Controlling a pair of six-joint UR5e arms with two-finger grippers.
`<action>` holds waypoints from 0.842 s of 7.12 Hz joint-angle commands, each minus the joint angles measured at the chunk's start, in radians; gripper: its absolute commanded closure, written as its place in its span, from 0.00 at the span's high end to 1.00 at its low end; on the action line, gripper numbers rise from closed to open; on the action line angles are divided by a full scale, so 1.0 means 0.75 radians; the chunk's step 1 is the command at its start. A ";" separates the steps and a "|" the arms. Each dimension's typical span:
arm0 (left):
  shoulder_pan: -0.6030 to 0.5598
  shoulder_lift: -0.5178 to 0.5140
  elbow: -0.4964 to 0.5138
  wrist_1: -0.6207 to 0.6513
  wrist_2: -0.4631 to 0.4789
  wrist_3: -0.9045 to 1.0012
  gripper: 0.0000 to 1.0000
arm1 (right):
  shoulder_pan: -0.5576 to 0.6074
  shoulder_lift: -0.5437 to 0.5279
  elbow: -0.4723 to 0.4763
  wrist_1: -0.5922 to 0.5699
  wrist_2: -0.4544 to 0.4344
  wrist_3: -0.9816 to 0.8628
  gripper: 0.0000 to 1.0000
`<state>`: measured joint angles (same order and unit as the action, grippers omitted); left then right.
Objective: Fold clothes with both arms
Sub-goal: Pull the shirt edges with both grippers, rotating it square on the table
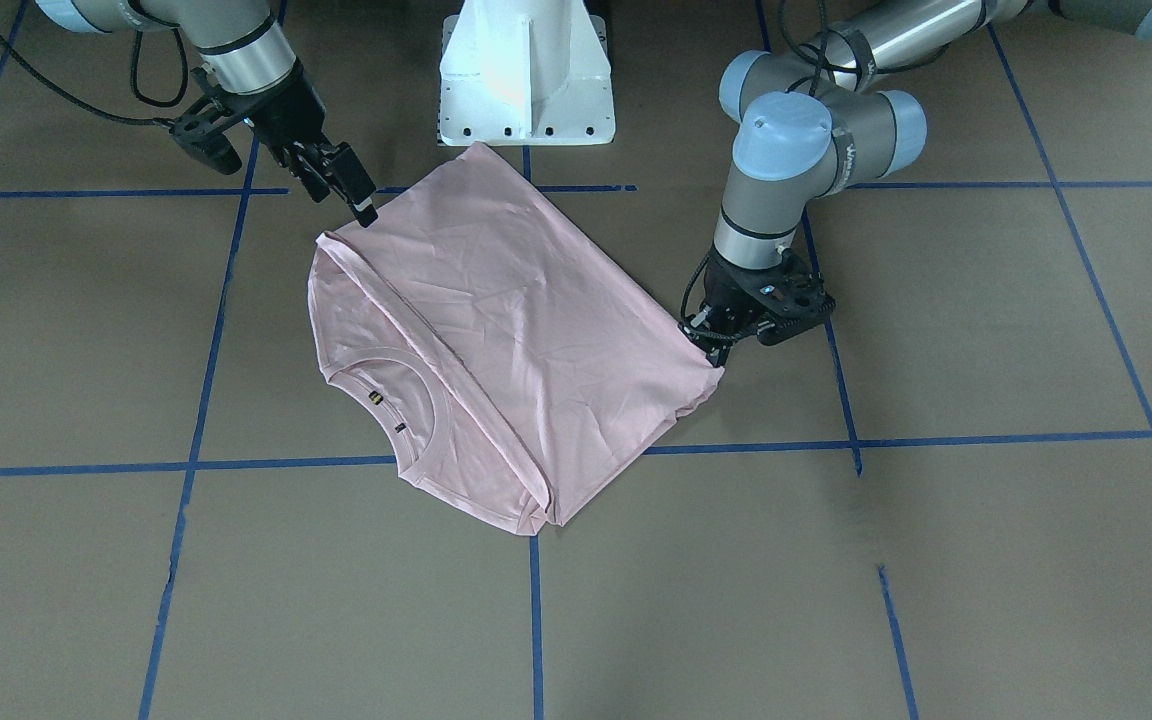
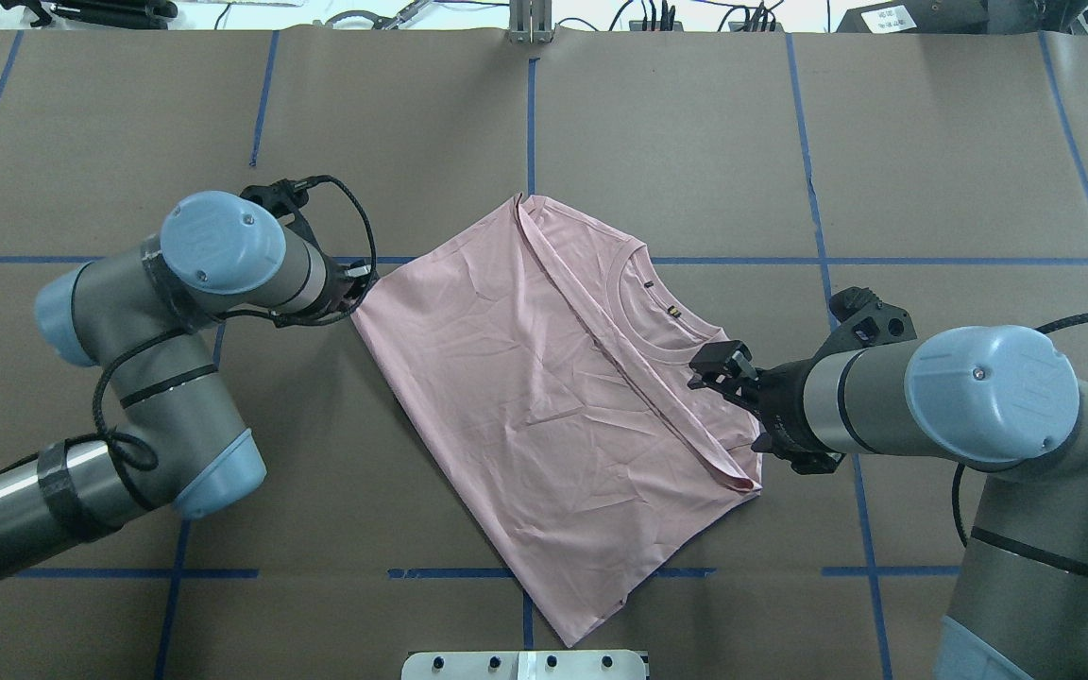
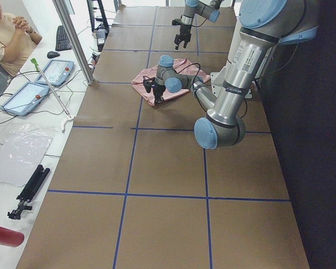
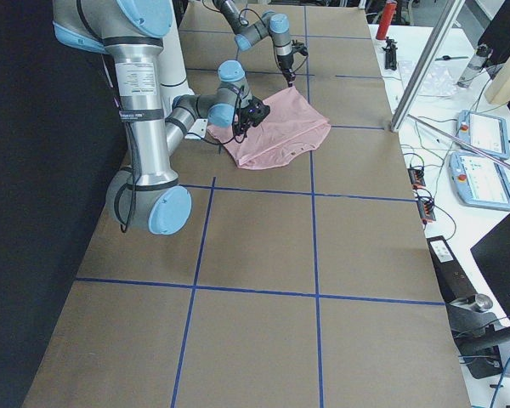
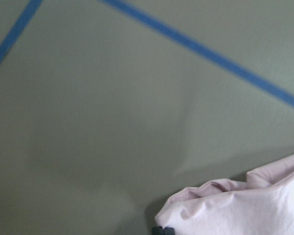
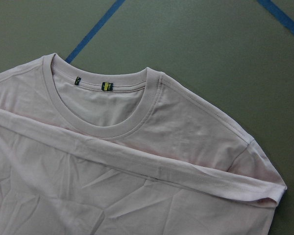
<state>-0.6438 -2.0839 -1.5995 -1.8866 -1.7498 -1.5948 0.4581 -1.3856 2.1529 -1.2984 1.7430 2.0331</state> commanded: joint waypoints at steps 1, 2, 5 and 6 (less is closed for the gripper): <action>-0.109 -0.241 0.403 -0.221 0.016 0.024 0.00 | 0.007 0.103 -0.005 0.001 -0.003 -0.001 1.00; -0.131 -0.313 0.572 -0.363 0.020 0.032 0.00 | -0.001 0.162 -0.011 -0.003 -0.021 -0.003 1.00; -0.264 -0.400 0.842 -0.597 0.028 0.185 0.00 | 0.005 0.207 -0.038 -0.003 -0.097 -0.001 1.00; -0.269 -0.398 0.842 -0.599 0.026 0.198 0.12 | 0.001 0.211 -0.040 -0.003 -0.097 0.001 1.00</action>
<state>-0.8262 -2.3798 -0.9812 -2.3246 -1.7294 -1.4763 0.4602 -1.2313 2.1250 -1.3013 1.6764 2.0329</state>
